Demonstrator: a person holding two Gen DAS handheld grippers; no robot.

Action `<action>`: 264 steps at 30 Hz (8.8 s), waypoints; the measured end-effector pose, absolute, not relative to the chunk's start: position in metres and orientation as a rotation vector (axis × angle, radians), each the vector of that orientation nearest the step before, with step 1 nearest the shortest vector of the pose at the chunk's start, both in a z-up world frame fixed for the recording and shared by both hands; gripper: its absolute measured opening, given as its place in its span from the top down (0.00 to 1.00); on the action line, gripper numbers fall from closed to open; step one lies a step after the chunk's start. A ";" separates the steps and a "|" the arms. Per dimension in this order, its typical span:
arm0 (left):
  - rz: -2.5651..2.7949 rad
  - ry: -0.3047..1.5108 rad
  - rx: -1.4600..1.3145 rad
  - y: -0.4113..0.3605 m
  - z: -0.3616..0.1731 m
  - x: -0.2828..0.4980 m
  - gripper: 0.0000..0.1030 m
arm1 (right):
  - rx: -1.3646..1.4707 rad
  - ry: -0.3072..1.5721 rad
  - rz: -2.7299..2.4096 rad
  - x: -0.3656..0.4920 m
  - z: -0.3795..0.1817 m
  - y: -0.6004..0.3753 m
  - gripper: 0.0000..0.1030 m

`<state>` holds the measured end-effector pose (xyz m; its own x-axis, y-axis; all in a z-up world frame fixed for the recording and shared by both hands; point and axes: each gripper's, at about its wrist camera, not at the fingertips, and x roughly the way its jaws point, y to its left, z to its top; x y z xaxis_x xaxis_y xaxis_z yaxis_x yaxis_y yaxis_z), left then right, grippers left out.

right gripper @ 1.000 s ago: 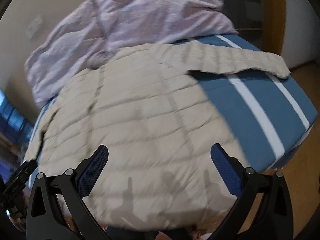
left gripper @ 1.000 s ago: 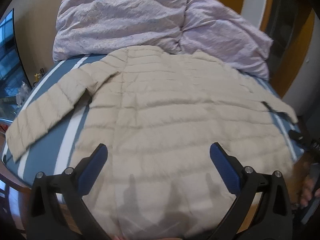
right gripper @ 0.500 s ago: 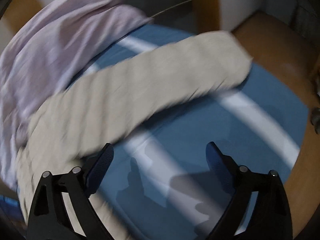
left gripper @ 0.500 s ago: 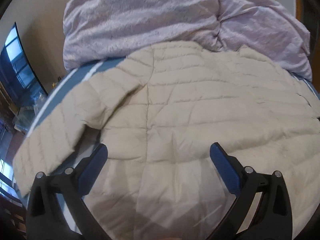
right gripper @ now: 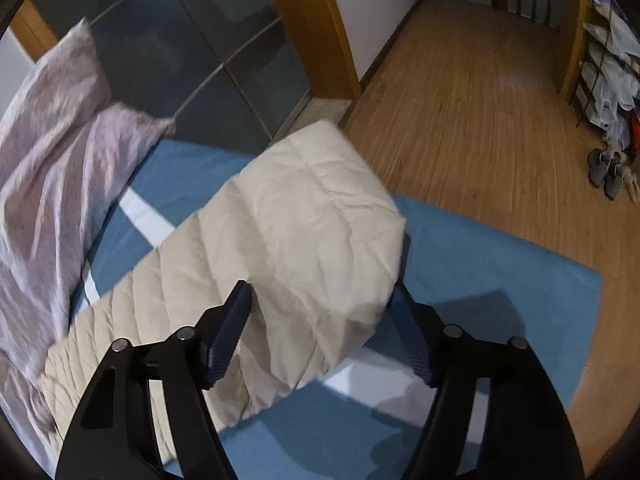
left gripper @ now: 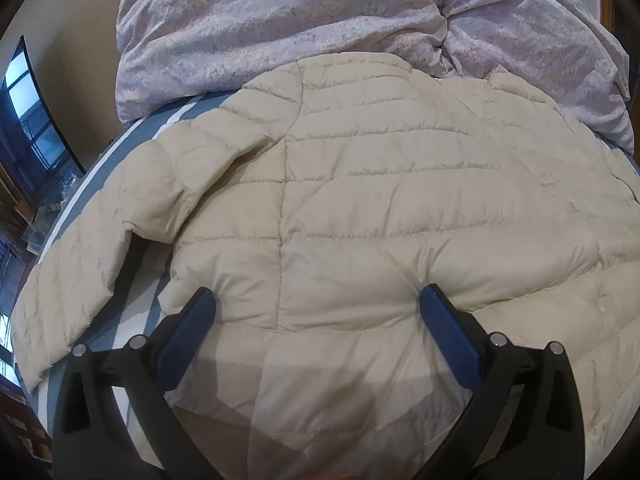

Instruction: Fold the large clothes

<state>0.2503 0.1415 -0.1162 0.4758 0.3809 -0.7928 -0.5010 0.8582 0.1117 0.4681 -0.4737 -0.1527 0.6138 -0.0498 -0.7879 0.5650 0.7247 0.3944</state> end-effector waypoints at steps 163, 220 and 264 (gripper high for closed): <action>0.055 0.847 -0.481 0.088 -0.036 0.365 0.93 | -0.162 0.748 0.468 0.403 -0.119 -0.030 0.04; 0.488 0.881 -0.244 0.190 -0.116 0.325 0.08 | -0.022 0.802 0.625 0.418 -0.138 -0.010 0.74; 0.339 0.845 -0.465 0.200 -0.092 0.121 0.13 | 0.081 0.845 0.646 0.320 -0.103 -0.174 0.35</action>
<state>0.1209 0.1996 -0.0916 0.6204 0.1033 -0.7775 -0.4630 0.8483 -0.2567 0.3204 -0.1740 -0.1026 0.4860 0.5611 -0.6701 -0.4987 0.8077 0.3146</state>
